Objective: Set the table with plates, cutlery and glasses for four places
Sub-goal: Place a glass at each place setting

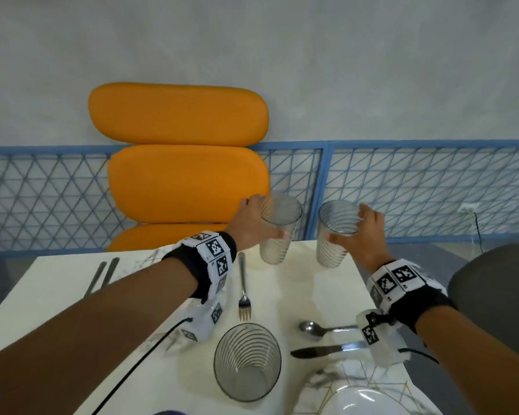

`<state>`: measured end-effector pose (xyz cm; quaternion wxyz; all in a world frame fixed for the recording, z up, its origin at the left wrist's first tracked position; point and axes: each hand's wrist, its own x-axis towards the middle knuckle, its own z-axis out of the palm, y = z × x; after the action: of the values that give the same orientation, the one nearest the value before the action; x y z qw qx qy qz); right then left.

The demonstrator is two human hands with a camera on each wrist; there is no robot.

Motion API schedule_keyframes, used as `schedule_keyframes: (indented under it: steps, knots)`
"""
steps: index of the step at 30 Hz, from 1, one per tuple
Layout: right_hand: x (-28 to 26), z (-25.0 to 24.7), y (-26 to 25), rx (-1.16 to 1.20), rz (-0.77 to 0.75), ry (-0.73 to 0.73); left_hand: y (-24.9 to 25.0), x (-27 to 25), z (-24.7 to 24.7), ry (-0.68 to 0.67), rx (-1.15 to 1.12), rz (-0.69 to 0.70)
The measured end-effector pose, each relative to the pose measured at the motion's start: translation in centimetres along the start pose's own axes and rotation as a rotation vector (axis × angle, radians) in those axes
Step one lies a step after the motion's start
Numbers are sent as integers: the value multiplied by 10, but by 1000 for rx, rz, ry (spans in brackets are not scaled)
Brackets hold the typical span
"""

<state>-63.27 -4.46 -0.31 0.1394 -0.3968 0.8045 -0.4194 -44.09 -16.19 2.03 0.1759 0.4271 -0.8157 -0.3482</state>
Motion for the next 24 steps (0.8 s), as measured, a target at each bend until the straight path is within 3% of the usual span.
schedule_keyframes:
  steps: [6,9,12,18,24]
  knots:
    - [-49,-11,-78,-98,-166,-51,-25,-108,-99,202,-301,-11]
    - [-83,5,-118,-158,-259,-135,-50,-179,-144,203,-286,-43]
    - [-121,28,-156,-137,-253,-295,-78,-249,-170,168,-236,-115]
    - [-208,87,-219,-164,-240,-567,-132,-351,-180,152,-407,-246]
    - [-266,143,-230,-104,-94,-708,-161,-413,-156,123,-433,-253]
